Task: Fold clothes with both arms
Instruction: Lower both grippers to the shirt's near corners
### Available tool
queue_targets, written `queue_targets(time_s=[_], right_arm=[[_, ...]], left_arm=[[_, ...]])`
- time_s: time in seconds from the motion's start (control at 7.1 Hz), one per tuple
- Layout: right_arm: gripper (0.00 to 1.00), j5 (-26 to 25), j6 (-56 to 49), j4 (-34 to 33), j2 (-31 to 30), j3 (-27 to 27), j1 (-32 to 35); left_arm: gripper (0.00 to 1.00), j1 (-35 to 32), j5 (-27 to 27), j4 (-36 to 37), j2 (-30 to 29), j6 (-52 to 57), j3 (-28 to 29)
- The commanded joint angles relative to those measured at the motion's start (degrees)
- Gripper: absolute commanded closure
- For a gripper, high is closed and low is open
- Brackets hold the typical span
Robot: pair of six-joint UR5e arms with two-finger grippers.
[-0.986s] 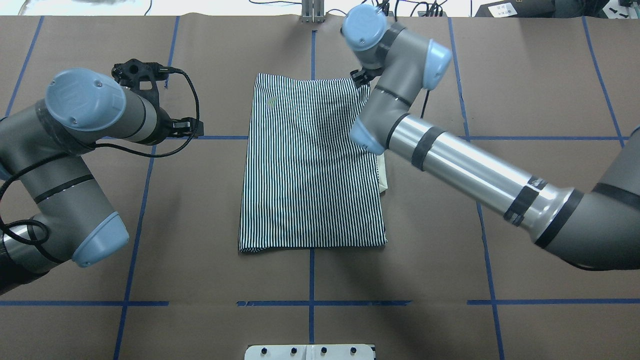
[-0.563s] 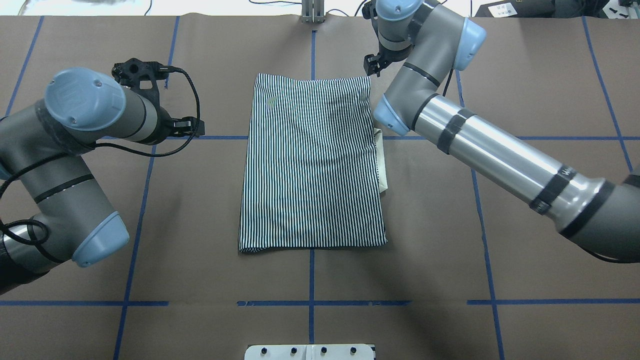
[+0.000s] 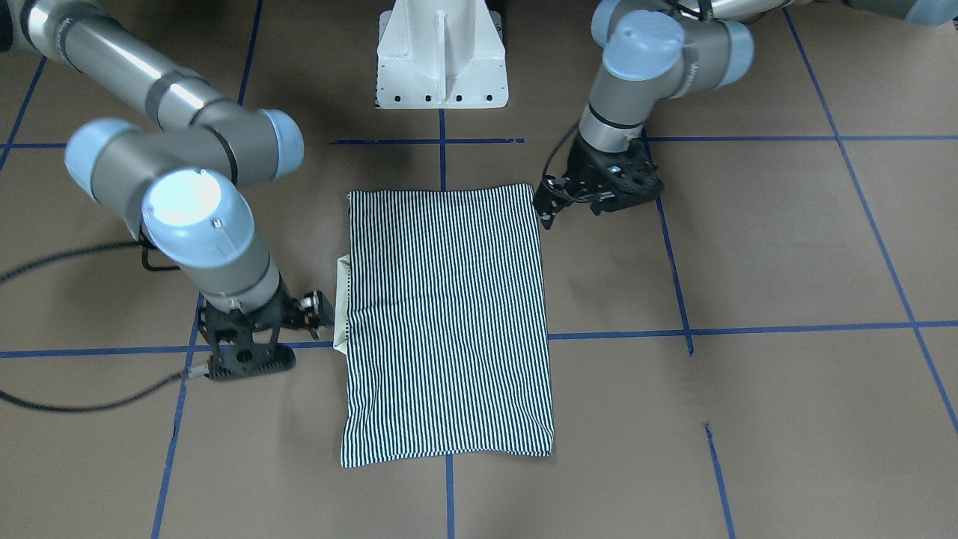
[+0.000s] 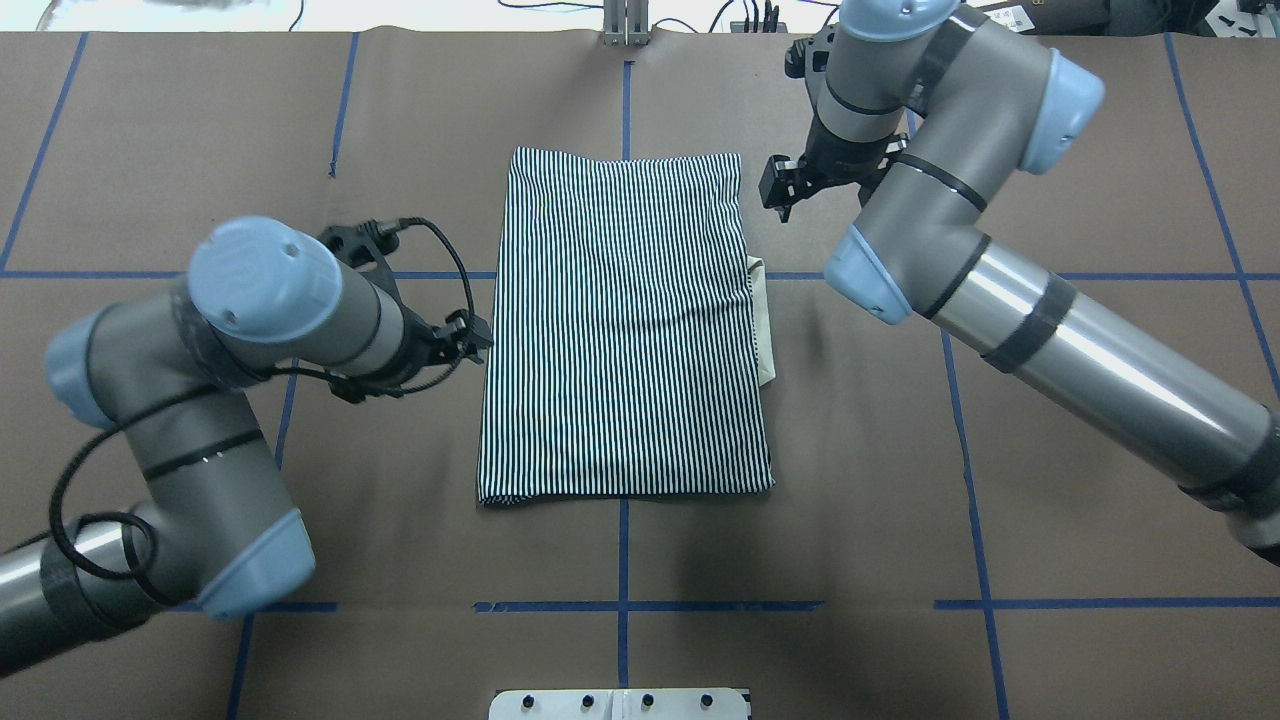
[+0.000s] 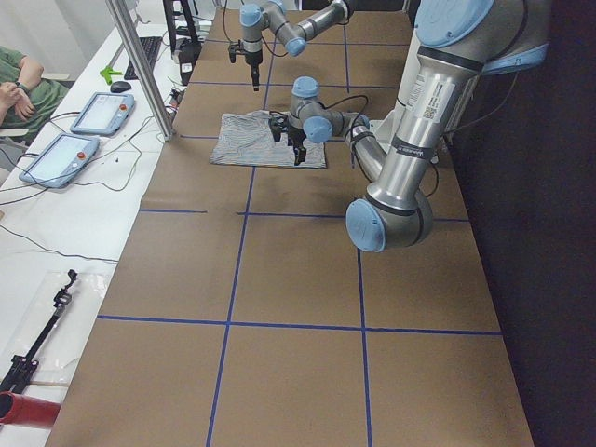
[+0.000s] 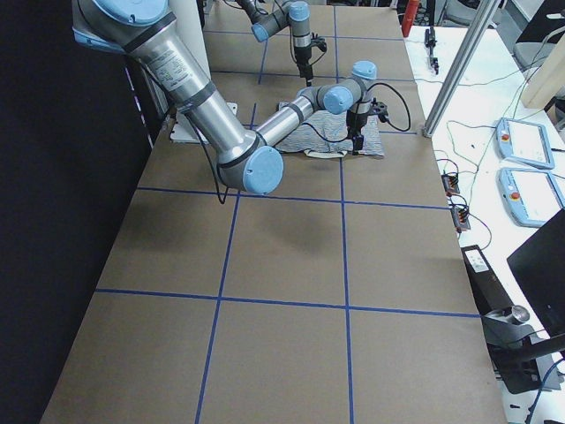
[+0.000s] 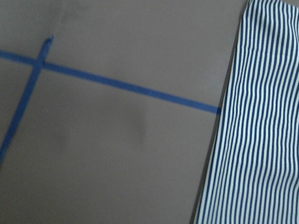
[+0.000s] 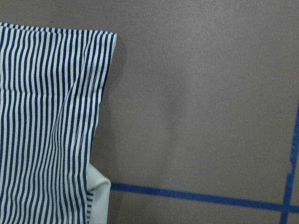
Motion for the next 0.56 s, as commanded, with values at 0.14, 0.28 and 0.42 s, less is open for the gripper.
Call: queue_targets(time_s=[0.14,0.28,0.42], right_arm=[[0.00,4.52,5.62,-5.39,-6.68,13.18,-0.21],[0.00,4.43,7.28,-5.30,-6.60,13.10,-0.65],[0.00,4.43,7.30,-5.30,-6.60,13.19,-0.65]], left_arm=[[0.00,8.18,6.45,2.80,-1.62,-13.86,2.15],[0.00,9.67,6.90,2.81,-2.50,-16.06,4.17],[0.00,10.20,7.25,2.81,-2.59,-16.43,4.71]])
